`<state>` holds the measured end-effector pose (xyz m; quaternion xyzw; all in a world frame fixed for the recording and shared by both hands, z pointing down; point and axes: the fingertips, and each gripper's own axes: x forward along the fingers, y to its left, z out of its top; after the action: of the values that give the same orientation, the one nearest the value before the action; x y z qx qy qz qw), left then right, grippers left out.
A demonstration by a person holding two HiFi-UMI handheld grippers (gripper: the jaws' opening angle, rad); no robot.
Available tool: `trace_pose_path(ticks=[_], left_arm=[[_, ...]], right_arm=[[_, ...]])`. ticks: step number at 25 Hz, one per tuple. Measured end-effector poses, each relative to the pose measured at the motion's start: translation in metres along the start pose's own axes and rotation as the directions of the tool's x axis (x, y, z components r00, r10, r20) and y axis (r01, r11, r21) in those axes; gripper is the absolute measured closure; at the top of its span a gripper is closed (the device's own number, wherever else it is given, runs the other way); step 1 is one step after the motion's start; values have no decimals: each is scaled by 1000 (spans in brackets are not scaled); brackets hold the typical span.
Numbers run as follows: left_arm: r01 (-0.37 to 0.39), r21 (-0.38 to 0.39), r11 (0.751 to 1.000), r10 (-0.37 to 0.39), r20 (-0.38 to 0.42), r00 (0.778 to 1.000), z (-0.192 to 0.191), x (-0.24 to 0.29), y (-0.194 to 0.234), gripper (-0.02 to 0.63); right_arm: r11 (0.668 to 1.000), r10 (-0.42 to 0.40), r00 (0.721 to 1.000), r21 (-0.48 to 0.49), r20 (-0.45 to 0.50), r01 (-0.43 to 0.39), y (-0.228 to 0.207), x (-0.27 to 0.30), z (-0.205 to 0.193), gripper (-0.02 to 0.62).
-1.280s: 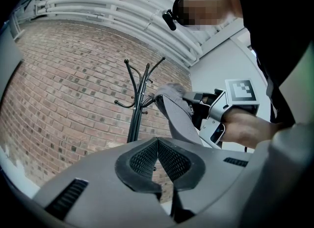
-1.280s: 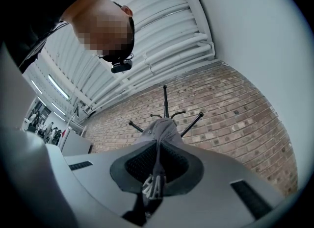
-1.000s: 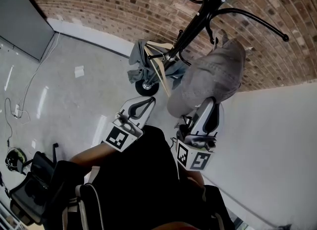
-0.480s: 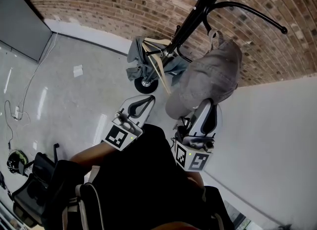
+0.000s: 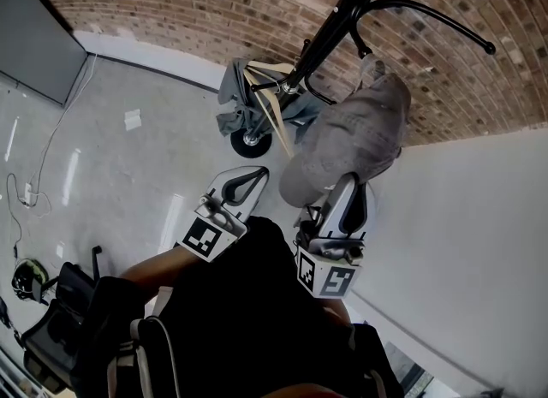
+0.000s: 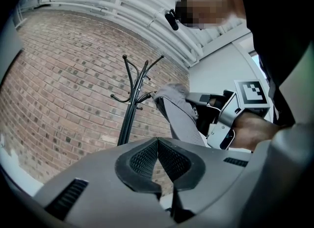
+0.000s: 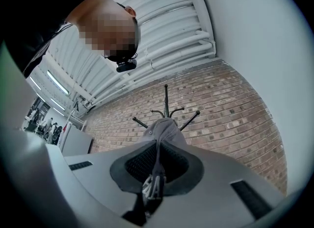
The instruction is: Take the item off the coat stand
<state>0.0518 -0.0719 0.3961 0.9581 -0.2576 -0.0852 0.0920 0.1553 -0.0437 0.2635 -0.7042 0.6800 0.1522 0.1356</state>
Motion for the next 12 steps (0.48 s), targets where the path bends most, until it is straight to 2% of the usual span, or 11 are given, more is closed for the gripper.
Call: trace_pose_path(ticks=[12], left_arm=[[26, -19, 999, -26, -10, 1000, -4, -4, -17, 588]], right_arm=[[1000, 0, 997, -14, -74, -1, 2, -15, -19, 558]])
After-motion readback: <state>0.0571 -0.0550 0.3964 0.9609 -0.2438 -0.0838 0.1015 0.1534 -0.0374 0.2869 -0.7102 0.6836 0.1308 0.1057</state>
